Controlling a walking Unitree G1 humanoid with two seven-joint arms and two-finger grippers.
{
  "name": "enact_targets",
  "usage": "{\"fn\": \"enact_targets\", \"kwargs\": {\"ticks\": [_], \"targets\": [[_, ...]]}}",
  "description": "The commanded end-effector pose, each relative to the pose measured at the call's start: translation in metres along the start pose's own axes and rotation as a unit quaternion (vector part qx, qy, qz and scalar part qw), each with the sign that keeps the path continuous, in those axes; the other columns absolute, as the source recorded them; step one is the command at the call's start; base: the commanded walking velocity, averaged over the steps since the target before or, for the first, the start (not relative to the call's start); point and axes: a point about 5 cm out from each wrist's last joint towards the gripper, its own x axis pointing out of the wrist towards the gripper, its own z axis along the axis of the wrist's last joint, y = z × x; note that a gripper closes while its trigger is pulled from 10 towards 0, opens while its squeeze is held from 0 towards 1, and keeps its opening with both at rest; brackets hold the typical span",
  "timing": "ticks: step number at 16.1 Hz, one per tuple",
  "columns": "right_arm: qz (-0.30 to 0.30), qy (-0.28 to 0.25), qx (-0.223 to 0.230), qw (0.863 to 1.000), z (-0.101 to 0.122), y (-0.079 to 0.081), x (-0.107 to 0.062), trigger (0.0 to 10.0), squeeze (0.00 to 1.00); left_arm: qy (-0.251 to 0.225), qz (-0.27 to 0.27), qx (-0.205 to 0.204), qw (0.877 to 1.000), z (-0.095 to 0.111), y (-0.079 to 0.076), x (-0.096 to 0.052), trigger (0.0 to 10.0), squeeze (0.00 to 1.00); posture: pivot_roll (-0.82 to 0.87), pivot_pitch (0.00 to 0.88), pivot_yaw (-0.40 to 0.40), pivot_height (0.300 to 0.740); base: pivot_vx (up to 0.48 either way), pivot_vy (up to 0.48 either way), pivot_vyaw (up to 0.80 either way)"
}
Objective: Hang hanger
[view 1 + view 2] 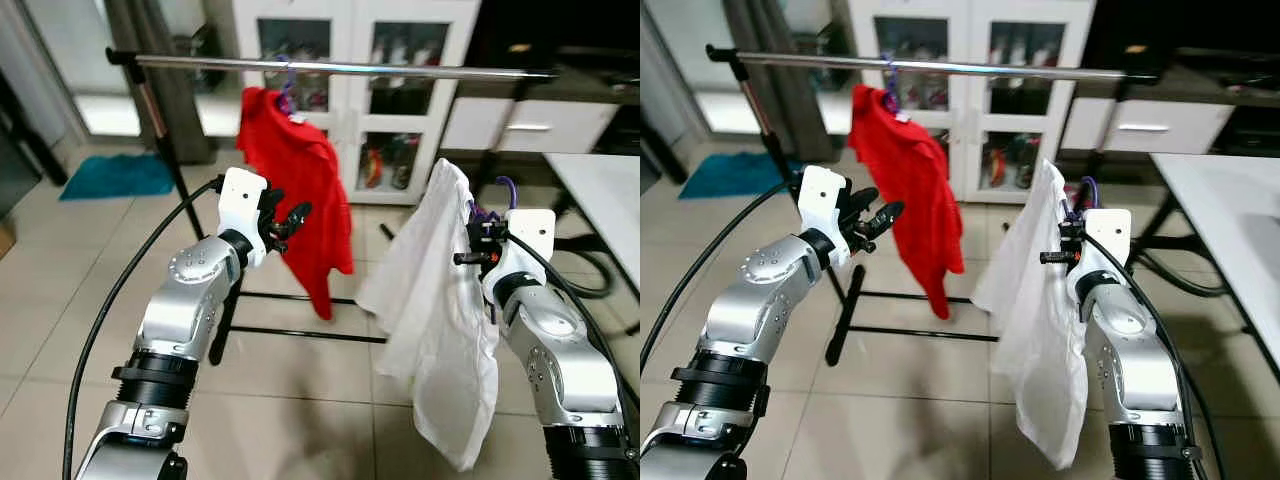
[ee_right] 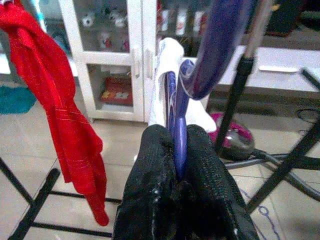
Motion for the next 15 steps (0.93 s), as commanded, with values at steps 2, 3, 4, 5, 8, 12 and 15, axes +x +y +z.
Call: {"fn": "enact_targets", "kwargs": {"ticks": [2,3,4,5,8,12,15], "targets": [[-0.013,-0.018,0.003,1.0,0.007,-0.0028,0.0008,10.0,0.0,-0.005,0.008,0.004,1.0,0.0031,0.0031,-0.0011,10.0,0.0,0.01,0.0,0.024,0.74,0.48,0.0,0.0],[-0.014,-0.018,0.004,1.0,0.0068,-0.003,0.0004,10.0,0.0,-0.006,0.006,0.006,1.0,0.003,0.0021,-0.0008,10.0,0.0,0.01,0.0,0.024,0.74,0.48,0.0,0.0],[-0.015,-0.018,0.004,1.0,0.0069,-0.0033,0.0003,10.0,0.0,-0.007,0.004,0.007,1.0,0.0031,0.0014,-0.0006,10.0,0.0,0.01,0.0,0.024,0.74,0.48,0.0,0.0],[-0.016,-0.019,0.004,1.0,0.0073,-0.0036,0.0001,10.0,0.0,-0.008,0.003,0.007,1.0,0.0033,0.0011,-0.0006,10.0,0.0,0.01,0.0,0.024,0.74,0.48,0.0,0.0],[-0.019,-0.021,0.002,1.0,0.0076,-0.0048,0.0001,10.0,0.0,-0.009,0.003,0.008,1.0,0.0027,0.001,-0.0002,10.0,0.0,0.0,0.0,0.03,0.74,0.48,0.0,0.0],[-0.018,-0.025,0.0,1.0,0.0093,-0.0053,0.0012,10.0,0.0,-0.008,0.0,0.017,1.0,0.0015,-0.0004,-0.0003,10.0,0.0,0.0,0.0,0.026,0.74,0.48,0.0,0.0],[-0.009,-0.036,-0.006,0.999,0.0149,-0.0027,0.0046,10.0,0.0,-0.012,-0.004,0.02,1.0,0.0018,-0.0013,-0.001,10.0,0.0,0.01,0.0,0.02,0.74,0.48,0.0,0.0]]}}
